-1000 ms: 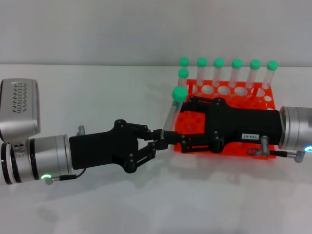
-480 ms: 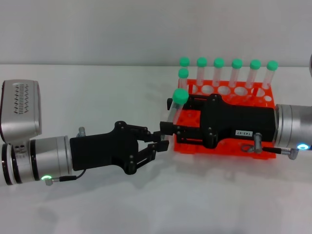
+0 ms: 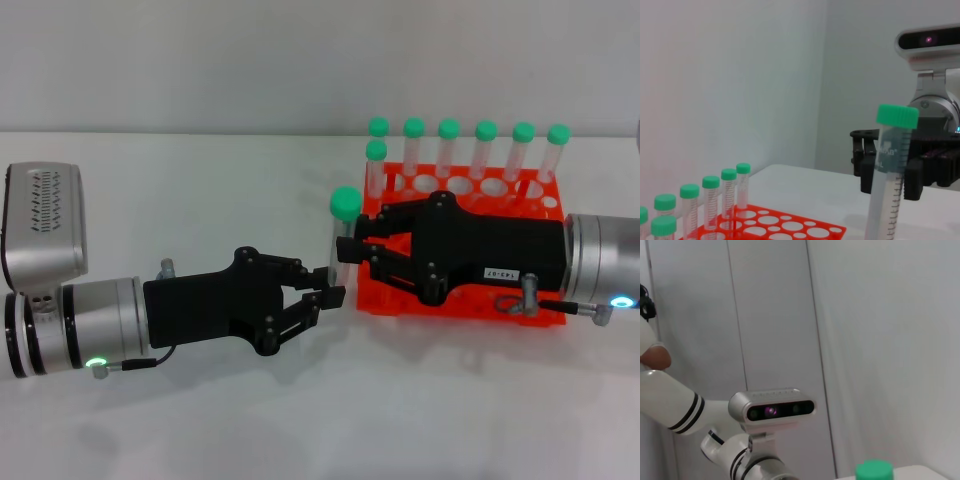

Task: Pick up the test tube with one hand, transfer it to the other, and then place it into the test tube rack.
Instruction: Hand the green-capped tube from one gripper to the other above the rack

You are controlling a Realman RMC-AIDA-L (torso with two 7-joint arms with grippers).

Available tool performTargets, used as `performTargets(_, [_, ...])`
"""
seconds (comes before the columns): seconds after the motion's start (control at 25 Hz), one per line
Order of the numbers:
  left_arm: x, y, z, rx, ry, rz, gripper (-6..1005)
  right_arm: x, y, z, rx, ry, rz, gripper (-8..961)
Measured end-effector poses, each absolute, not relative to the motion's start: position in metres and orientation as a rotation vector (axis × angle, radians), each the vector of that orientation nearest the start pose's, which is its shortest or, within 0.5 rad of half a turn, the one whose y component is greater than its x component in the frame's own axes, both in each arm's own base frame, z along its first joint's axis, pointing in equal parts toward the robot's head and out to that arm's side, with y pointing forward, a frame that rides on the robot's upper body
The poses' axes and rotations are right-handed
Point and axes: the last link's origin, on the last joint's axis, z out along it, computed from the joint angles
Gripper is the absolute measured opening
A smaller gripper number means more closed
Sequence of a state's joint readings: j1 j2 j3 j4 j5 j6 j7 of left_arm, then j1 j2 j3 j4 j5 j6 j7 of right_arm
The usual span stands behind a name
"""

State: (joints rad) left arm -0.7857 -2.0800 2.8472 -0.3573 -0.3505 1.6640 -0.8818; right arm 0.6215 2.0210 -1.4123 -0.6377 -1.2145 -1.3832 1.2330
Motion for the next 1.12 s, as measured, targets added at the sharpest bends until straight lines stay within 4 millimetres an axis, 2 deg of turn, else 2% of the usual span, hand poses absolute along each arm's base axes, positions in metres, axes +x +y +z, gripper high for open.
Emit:
performTargets(0.32, [-0.2405,0.3328,-0.0331,-2.740,-0.302,-0.869,168,0.1523,0.3535,-0.0362,-2.797,0.172,1.047,206])
performTargets(1.12, [-0.2383,0.3321,-0.0351,-2.746,-0.310,-0.885,167,0.1544,0.3537,-0.0350,-2.785,0.141,1.033,113])
